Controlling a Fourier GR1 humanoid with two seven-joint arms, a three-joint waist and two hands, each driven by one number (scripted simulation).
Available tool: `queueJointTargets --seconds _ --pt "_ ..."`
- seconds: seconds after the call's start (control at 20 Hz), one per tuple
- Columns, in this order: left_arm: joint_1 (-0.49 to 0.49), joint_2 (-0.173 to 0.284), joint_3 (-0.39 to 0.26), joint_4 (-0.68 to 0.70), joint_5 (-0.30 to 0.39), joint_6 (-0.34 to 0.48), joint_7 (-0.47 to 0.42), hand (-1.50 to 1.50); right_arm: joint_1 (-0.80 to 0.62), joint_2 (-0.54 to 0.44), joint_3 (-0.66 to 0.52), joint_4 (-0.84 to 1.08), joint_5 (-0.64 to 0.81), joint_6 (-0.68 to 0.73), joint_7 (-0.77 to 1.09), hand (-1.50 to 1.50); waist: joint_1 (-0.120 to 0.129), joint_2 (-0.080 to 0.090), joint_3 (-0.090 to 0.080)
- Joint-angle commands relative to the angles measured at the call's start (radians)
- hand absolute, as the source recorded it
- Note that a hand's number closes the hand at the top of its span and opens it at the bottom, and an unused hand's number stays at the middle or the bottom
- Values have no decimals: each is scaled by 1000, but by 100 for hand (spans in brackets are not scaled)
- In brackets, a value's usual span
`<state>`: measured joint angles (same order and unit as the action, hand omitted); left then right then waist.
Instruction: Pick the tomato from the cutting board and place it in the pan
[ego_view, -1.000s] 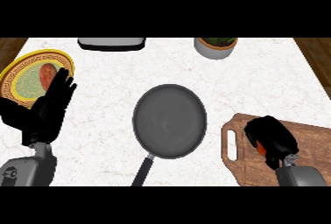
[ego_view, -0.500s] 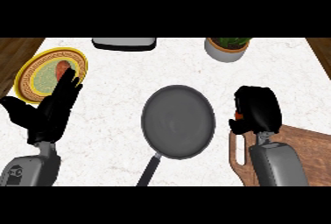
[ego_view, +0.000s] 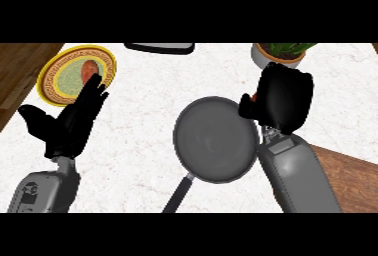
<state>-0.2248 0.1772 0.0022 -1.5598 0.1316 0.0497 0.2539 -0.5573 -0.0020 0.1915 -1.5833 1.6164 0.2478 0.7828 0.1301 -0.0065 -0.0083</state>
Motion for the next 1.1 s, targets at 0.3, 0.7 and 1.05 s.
queueJointTargets --seconds 0.3,0.7,1.05 --pt "-30 -1 -4 36 -4 -13 -14 0 -251 2 177 106 -60 31 602 150 11 15 4" --pt "-28 -9 21 19 -4 27 9 0 -213 1 256 166 -87 -129 703 150 -49 10 8" --pt "17 -17 29 18 -29 49 -36 0 -84 1 340 190 -141 -324 686 150 -93 11 9"
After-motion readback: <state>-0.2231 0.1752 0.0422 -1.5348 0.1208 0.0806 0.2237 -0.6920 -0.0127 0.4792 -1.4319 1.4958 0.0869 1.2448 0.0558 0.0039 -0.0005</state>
